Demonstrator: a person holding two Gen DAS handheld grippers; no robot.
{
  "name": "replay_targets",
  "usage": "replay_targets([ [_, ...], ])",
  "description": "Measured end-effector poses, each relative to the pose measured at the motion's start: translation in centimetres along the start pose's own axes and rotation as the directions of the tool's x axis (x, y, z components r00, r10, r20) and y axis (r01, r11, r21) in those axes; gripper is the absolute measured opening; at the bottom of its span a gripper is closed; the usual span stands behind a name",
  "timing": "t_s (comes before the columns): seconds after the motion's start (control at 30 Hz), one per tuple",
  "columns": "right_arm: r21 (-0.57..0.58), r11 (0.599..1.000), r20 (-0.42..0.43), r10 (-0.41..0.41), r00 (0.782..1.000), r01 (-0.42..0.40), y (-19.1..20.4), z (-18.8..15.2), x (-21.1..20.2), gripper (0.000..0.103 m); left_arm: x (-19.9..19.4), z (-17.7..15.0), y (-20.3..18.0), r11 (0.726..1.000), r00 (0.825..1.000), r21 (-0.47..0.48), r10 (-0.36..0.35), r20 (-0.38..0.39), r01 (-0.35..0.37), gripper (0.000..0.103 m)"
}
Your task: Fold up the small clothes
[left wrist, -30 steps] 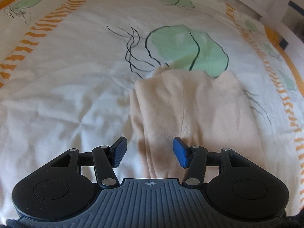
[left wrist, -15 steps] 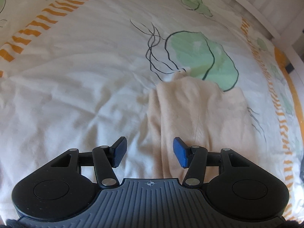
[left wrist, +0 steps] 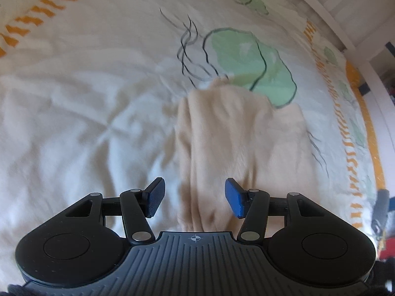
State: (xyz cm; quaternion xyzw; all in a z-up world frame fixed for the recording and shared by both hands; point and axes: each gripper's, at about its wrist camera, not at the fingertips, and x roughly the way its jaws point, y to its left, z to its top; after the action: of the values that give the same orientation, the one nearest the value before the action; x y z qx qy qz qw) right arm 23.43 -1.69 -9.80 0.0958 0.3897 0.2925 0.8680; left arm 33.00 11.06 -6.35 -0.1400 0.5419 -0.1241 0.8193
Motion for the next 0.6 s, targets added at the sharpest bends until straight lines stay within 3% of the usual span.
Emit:
replay_targets([
  [0.13,0.053,0.998,0.008,0.036,0.999,-0.036,-1.0,0.0,0.0,0.063,0.4,-0.9,0.1,0.998,0.997,-0.032,-0.06,-0.058,0.058,0.052],
  [0.43,-0.066,0.997,0.035,-0.03,0.999,0.033,0.9,-1.0,0.2,0.065,1.1,-1.9,-1.8,0.984,0.972,0.004,-0.174,-0.157,0.177,0.051],
  [0.6,-0.062,0.997,0.034,-0.033,0.999,0.035,0.8,-0.9,0.3,0.067,2.3,-1.6,-1.7,0.984,0.976,-0.04,-0.178,-0.124,0.174,0.051],
])
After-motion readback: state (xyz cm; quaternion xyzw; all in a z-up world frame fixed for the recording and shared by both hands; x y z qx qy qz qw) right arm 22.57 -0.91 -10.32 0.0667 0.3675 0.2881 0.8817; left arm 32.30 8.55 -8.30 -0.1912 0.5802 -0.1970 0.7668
